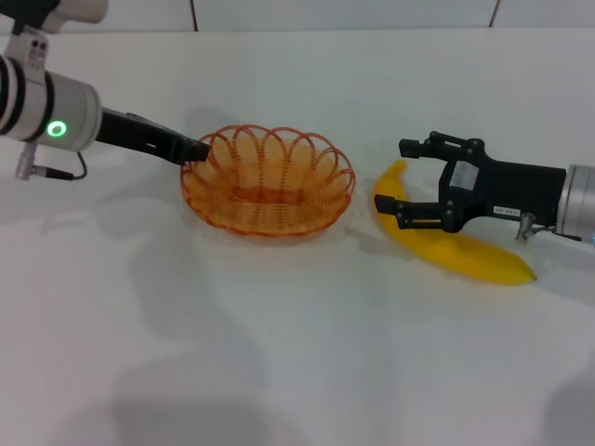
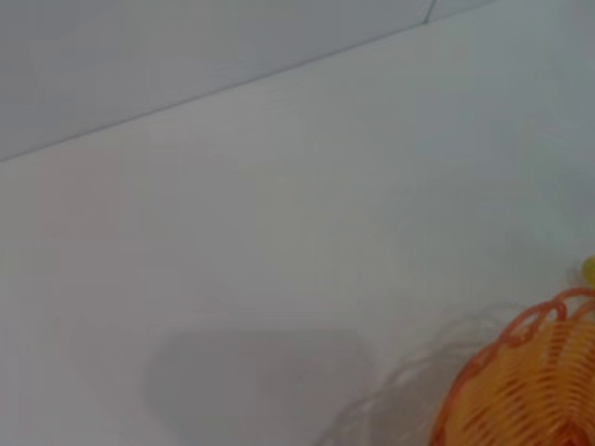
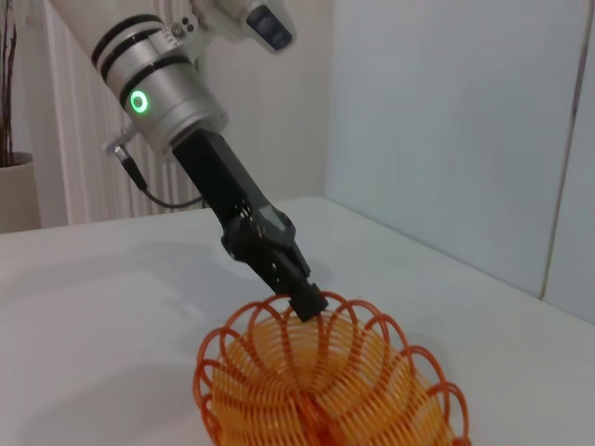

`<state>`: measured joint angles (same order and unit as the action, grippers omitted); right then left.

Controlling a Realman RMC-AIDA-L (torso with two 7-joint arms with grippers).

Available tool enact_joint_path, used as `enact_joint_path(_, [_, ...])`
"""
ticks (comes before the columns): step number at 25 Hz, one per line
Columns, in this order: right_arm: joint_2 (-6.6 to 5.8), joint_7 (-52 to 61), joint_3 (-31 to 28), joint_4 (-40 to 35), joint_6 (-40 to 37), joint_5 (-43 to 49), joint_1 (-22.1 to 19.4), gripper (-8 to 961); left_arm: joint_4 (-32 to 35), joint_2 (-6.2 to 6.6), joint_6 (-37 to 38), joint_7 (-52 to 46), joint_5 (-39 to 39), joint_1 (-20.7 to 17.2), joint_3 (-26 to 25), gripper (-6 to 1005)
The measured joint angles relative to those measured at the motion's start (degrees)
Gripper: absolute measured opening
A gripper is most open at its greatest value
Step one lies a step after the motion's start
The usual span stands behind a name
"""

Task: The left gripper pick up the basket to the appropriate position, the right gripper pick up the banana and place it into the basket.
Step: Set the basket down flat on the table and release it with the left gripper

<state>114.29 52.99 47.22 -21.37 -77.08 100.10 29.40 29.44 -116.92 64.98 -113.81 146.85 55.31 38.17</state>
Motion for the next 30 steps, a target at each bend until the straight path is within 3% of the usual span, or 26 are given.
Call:
enact_joint_path(29, [0.03,0.01,-0.28,0.02,0.3,0.01,-0.4,859,-1.09,-0.13,-2.73,2.52,-2.12,0.33,-0.03,53])
enact_joint_path(30, [-0.02,0.01,-0.29,0.01,0.3,0.01,-0.5,858,-0.3,-0.14,-2.72,3.1,-2.85,-0.14,-0.04,93])
